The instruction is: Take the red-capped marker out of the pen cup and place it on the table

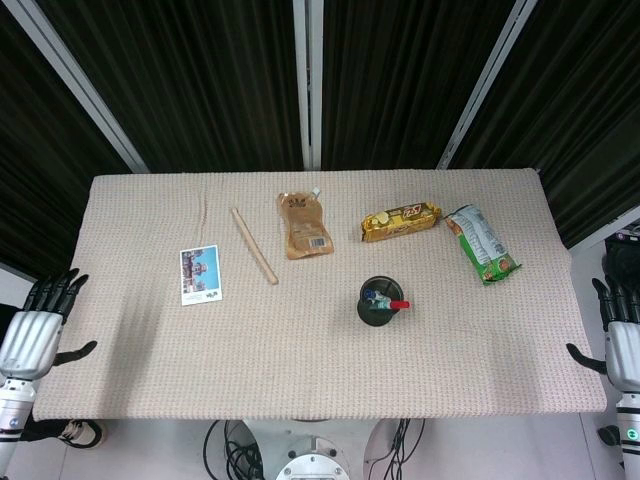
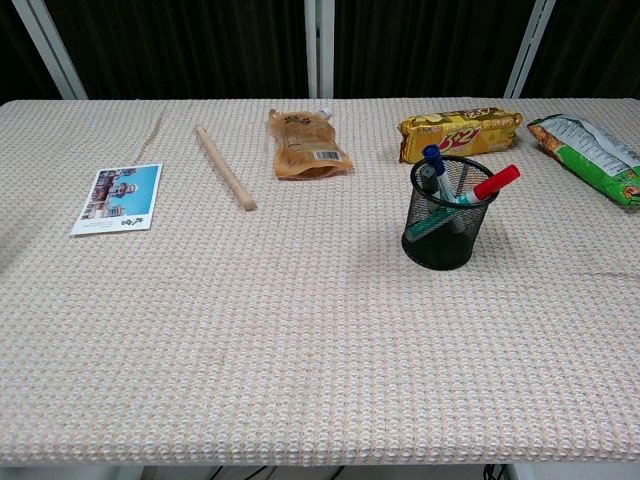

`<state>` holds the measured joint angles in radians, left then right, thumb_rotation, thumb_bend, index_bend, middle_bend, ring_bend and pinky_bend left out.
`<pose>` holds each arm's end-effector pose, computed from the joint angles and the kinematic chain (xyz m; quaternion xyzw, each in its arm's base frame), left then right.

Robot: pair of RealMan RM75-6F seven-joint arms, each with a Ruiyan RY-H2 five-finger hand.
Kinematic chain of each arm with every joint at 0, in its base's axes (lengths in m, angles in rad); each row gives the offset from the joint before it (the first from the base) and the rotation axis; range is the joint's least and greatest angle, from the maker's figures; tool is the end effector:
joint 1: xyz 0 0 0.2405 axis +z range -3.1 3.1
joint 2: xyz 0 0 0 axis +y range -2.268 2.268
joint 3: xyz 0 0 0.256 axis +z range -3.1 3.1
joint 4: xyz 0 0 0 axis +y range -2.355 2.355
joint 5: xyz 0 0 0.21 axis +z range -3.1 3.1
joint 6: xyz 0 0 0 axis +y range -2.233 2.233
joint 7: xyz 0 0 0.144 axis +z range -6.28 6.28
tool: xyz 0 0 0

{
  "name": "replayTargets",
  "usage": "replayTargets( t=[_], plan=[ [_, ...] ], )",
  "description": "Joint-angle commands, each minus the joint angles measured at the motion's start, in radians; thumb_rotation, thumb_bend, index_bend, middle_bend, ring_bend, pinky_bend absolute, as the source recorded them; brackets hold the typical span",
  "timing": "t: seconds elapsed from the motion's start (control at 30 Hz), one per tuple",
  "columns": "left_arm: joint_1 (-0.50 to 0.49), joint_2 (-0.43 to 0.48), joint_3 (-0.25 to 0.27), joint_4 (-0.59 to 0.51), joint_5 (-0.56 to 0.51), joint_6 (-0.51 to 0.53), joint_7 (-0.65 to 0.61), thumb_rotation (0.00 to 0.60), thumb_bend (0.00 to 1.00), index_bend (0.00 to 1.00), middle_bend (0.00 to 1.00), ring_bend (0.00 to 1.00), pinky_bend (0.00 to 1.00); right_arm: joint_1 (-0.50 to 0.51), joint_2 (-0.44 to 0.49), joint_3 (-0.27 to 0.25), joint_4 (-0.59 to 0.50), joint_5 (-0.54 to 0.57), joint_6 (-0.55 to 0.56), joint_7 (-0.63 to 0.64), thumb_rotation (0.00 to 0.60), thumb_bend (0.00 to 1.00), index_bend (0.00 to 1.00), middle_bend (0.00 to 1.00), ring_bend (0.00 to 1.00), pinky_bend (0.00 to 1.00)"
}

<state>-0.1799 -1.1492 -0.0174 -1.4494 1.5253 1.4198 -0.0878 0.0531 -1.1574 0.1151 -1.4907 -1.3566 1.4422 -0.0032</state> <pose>-0.3259 0.2078 0.1526 -0.6398 -0.3683 -0.3766 0.5597 -0.3531 -0.1835 0.1726 0.5451 -0.3976 0.3406 0.6548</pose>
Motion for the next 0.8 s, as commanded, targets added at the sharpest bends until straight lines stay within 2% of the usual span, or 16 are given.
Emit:
replayTargets(
  t=[0.03,0.33,0.67,0.8],
  plan=[
    [0.001,-0.001,0.0,0.002,0.0,-0.001,-0.002,0.6,0.12,0.02,0.0,0.0,0.0,0.0,0.0,0.0,0.0,0.001,-0.001,0.0,0.6,0.08,0.0,0.0,0.0,0.0],
    [0.002,-0.003,-0.001,0.003,0.004,0.002,-0.002,0.6,0.12,0.02,0.0,0.0,0.0,0.009,0.005,-0.001,-0.021,-0.02,-0.001,-0.01,0.6,0.08,0.0,0.0,0.0,0.0],
    [-0.004,0.004,-0.008,-0.005,-0.017,-0.023,-0.008,0.6,0.12,0.02,0.0,0.0,0.0,0.093,0.019,-0.003,-0.139,-0.114,-0.052,-0.12,0.6,0.09,0.0,0.0,0.0,0.0],
    [-0.003,0.004,-0.006,0.002,-0.016,-0.025,-0.016,0.6,0.12,0.02,0.0,0.0,0.0,0.149,0.008,0.007,-0.192,-0.14,-0.097,-0.206,0.6,0.1,0.0,0.0,0.0,0.0]
  ],
)
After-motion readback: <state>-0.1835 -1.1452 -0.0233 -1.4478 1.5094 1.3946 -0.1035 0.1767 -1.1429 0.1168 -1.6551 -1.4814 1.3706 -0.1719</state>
